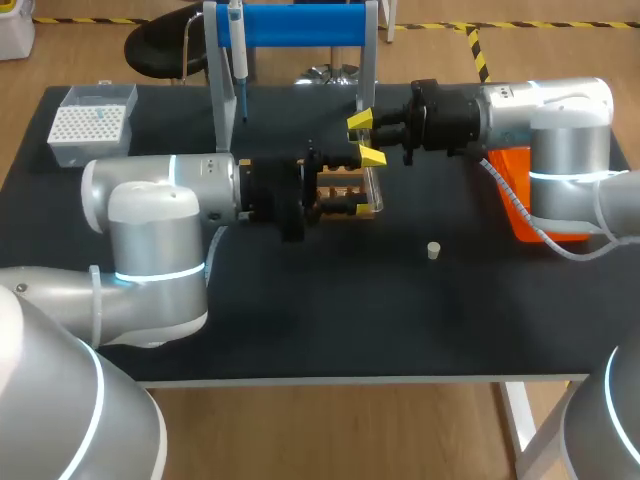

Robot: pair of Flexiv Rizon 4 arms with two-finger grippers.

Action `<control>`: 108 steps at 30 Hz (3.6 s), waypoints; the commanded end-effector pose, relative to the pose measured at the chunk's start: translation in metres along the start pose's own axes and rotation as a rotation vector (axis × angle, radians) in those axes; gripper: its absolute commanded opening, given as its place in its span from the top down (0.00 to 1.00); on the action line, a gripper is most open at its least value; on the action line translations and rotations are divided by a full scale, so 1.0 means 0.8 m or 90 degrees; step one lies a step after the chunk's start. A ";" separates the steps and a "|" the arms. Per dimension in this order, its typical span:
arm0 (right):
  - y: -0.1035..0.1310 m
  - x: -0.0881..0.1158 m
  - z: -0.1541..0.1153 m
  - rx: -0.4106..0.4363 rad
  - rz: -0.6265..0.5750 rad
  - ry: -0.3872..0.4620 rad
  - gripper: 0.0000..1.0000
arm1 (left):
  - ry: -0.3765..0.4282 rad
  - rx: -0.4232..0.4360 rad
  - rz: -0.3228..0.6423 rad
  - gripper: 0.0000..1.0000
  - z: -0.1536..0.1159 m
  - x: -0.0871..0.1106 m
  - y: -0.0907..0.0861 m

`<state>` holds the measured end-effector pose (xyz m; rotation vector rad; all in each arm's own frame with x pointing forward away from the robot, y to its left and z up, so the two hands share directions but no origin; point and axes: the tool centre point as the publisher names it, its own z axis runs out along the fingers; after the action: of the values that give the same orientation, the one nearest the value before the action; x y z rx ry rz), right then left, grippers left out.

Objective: Invert the test tube, pick up the pipette, mount the tip to pipette, aspirate from beaker and dispense into the tube, eject the tip, return the pipette, and cap with the stopper.

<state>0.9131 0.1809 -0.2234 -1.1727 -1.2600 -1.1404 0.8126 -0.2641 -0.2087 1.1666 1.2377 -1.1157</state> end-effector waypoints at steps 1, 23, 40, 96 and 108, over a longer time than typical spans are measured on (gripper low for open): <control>0.000 0.001 0.000 0.000 0.000 -0.002 1.00 | 0.000 0.001 0.001 0.20 0.004 0.001 0.002; 0.000 0.001 0.000 0.000 0.000 -0.002 1.00 | 0.008 0.018 -0.006 0.51 0.010 0.004 0.002; 0.000 0.001 0.000 0.000 0.000 -0.002 1.00 | 0.003 0.018 -0.006 0.61 0.008 0.004 0.002; -0.042 0.026 -0.141 -0.085 -0.405 -0.064 0.00 | 0.007 0.022 -0.012 1.00 0.007 0.004 0.001; -0.068 -0.030 -0.145 -0.124 -0.736 -0.275 0.00 | 0.007 0.022 -0.012 1.00 0.007 0.004 0.001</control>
<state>0.8791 0.0555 -0.2396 -0.8580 -1.9447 -1.7303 0.8134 -0.2692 -0.2126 1.1881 1.2453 -1.1499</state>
